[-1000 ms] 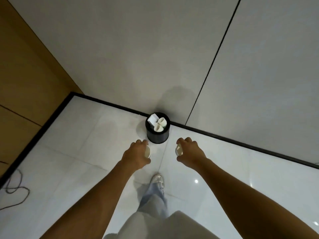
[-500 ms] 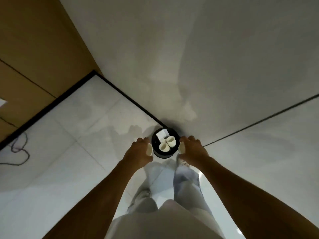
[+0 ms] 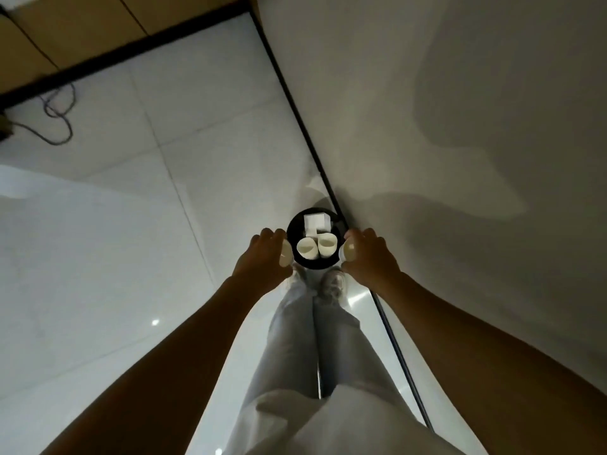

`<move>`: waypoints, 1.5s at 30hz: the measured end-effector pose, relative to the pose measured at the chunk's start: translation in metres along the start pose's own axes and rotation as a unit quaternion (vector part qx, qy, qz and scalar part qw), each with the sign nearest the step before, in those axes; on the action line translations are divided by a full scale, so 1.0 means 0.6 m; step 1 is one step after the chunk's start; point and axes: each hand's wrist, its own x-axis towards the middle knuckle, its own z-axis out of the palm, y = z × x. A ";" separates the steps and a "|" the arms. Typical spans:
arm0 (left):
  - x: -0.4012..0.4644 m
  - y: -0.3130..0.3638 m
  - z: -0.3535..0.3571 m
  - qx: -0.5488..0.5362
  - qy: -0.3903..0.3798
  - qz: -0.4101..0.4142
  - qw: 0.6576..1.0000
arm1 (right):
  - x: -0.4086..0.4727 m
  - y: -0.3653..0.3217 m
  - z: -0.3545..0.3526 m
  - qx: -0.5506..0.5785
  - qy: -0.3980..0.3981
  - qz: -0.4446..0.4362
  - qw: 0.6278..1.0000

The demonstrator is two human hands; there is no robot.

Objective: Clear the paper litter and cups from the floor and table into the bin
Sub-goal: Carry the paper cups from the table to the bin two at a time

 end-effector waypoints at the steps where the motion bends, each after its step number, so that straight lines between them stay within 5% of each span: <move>1: 0.016 -0.005 0.018 0.000 0.006 0.000 1.000 | 0.021 0.006 0.009 -0.003 -0.002 -0.004 1.000; 19: 0.355 -0.151 0.355 0.002 0.000 -0.011 1.000 | 0.390 0.122 0.275 -0.061 -0.020 -0.073 0.995; 26: 0.419 -0.181 0.446 0.006 -0.062 0.022 0.998 | 0.469 0.153 0.336 -0.124 -0.114 -0.078 0.983; 36: 0.464 -0.189 0.496 0.077 -0.170 0.039 0.982 | 0.498 0.152 0.383 -0.195 -0.195 -0.070 0.959; 45: 0.325 -0.187 0.358 0.015 -0.047 0.016 0.999 | 0.376 0.084 0.303 -0.177 -0.091 -0.086 0.976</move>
